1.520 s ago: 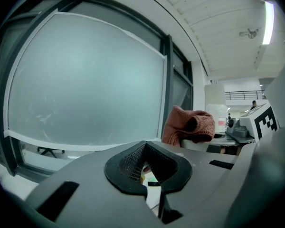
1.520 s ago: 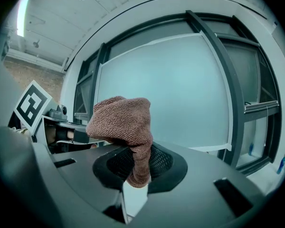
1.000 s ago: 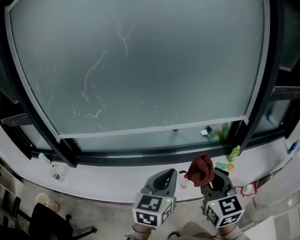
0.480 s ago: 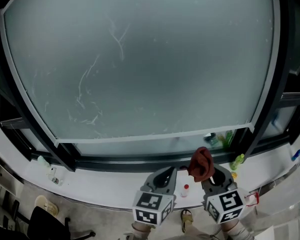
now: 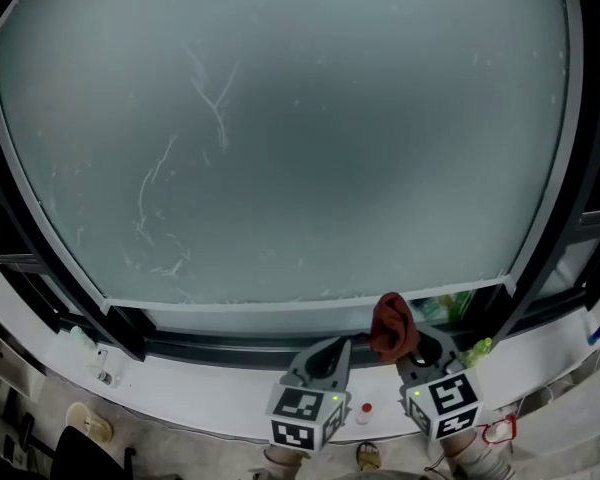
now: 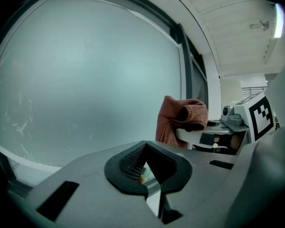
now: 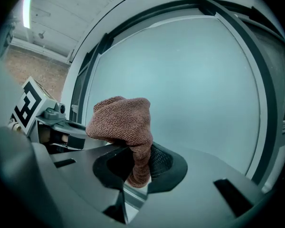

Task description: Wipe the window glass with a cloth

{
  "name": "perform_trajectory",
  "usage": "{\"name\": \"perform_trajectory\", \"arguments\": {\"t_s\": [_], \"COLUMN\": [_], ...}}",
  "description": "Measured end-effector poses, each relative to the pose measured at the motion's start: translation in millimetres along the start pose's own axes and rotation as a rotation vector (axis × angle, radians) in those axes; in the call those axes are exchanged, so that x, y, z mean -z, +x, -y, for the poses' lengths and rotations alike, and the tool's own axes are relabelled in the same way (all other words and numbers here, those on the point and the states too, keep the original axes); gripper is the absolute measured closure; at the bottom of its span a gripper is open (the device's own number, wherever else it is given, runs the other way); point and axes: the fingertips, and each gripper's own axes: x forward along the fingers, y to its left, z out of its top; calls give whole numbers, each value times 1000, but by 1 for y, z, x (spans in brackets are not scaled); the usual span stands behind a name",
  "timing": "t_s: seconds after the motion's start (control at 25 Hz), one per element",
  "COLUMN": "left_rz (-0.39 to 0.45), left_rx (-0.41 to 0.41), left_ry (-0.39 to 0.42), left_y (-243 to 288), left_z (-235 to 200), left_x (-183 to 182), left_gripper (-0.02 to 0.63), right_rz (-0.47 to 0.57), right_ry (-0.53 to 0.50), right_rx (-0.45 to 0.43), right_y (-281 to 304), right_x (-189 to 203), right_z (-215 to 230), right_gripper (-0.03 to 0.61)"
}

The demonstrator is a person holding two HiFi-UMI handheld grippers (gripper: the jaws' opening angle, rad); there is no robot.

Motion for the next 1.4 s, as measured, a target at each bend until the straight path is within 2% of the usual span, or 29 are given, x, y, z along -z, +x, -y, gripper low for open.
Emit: {"name": "perform_trajectory", "arguments": {"t_s": [0.2,0.36,0.72,0.96,1.12,1.4], "left_rz": [6,11,14,36,52,62], "left_rx": [-20,-29,-41,-51,-59,-89], "left_ry": [4,10,31,33,13,56], "left_y": [28,49,92,110,121,150], "left_z": [-14,-21,-33,-35,-38,-49], "left_x": [-12,-21,-42,-57,-68,-101], "left_gripper": [609,609,609,609,609,609], "right_rz": [5,30,117,176,216,255], "right_ry": [-44,-127,-455,-686,-788,-953], "right_rx": [-29,-43,-30,63,133,293], "right_y": [33,59,105,113,117,128], "right_x": [-13,-36,-151,-240,-293,-372], "right_z": [24,46,103,136,154,176], "right_gripper": [531,531,531,531,531,531]}}
